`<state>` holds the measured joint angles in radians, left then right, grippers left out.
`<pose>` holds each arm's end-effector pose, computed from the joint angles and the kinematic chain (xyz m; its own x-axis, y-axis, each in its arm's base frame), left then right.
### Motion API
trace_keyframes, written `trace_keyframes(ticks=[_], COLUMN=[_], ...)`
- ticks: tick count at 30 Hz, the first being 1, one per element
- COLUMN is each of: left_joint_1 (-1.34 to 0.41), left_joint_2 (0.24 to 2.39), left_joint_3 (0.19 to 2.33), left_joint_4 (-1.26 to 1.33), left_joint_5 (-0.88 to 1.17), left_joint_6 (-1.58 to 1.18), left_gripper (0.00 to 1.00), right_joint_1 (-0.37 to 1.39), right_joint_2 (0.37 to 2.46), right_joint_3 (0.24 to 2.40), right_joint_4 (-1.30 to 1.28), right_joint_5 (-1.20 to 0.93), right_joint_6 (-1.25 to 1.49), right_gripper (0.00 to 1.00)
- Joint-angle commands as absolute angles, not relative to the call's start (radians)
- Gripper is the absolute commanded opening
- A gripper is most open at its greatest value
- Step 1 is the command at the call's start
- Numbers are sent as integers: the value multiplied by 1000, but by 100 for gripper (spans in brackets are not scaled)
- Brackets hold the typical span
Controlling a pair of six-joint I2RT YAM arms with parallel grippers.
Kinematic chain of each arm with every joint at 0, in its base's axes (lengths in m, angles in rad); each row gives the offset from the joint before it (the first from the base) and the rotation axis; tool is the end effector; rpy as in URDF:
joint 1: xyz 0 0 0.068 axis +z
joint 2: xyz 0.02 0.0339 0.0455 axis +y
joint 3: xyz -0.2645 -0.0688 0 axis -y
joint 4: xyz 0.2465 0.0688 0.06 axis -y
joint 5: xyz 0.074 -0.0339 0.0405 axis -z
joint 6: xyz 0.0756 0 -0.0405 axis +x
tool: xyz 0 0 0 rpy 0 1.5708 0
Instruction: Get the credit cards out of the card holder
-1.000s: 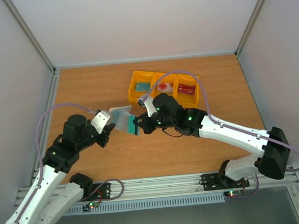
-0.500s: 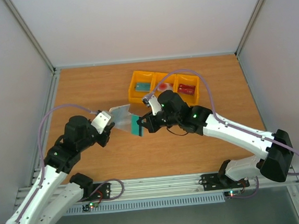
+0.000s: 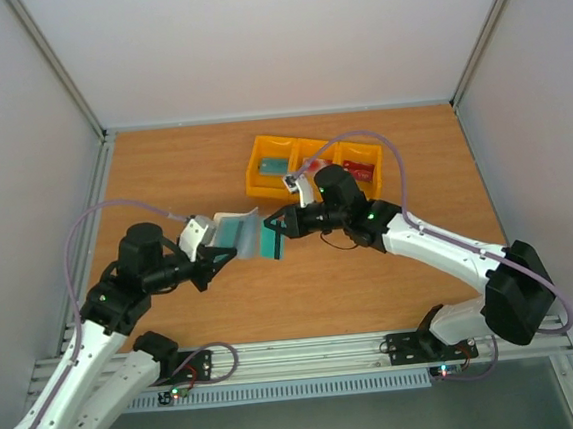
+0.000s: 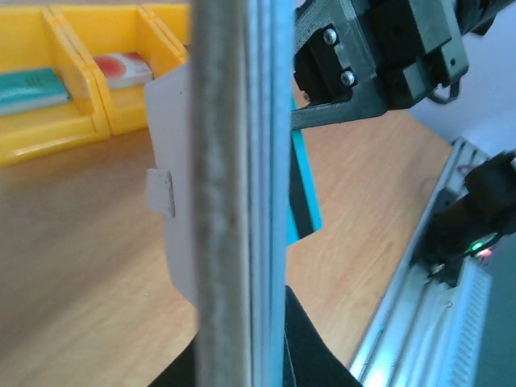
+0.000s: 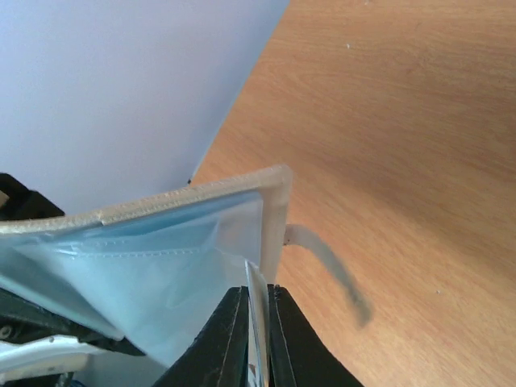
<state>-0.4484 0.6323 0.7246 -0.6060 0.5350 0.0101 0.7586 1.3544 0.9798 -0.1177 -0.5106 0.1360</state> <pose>0.1344 -0.1074 0.2840 -0.4350 0.2189 -0.8734 0.7775 0.5805 -0.2417 0.2198 0.2593 0.2713 -0.4636 -0.2765 -0.8418 -0.8578 0.3779 0.3483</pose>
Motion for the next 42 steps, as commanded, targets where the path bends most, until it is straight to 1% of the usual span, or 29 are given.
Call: trace_keyframes(ticks=[1,2,4,6,9,14,20,23,26,28,31,34,39,42], left_joint_1=[-446,-445,-444,-434,-410,-361,-318,-312,-312,-313,-328,-340,-343,-344], left_joint_2=[652,659,684,709,730,746,750,747,754,773,856,963,1122,1171], left_joint_3=[687,642,539,499,502,447,410,404,388,363,339,366,408,468], left_joint_4=[-498,-440,-286,-246,-256,-286,-313,-310,-273,-217,-108,-106,-70,-157], left_joint_5=[611,605,589,547,490,418,401,403,421,441,479,499,523,525], left_joint_6=[-293,-361,-597,-700,-713,-750,-777,-768,-766,-780,-832,-851,-849,-853], left_gripper=[0,0,0,0,0,0,0,0,0,0,0,0,0,0], right_joint_1=[745,745,744,744,743,725,712,699,693,693,695,695,708,736], right_joint_2=[1404,1424,1448,1438,1410,1382,1406,1428,1501,1577,1721,1828,1913,1966], right_joint_3=[985,995,1000,978,950,887,945,959,951,1002,1164,1281,1357,1415], right_joint_4=[32,14,-72,-113,-177,-223,-383,-418,-380,-344,-393,-471,-616,-732], right_joint_5=[-594,-590,-531,-471,-427,-425,-322,-366,-416,-416,-372,-319,-179,-93], right_joint_6=[256,273,283,270,243,199,47,17,32,64,60,40,-28,-75], right_gripper=[8,6,2,1,1,2,1,4,5,5,4,2,3,4])
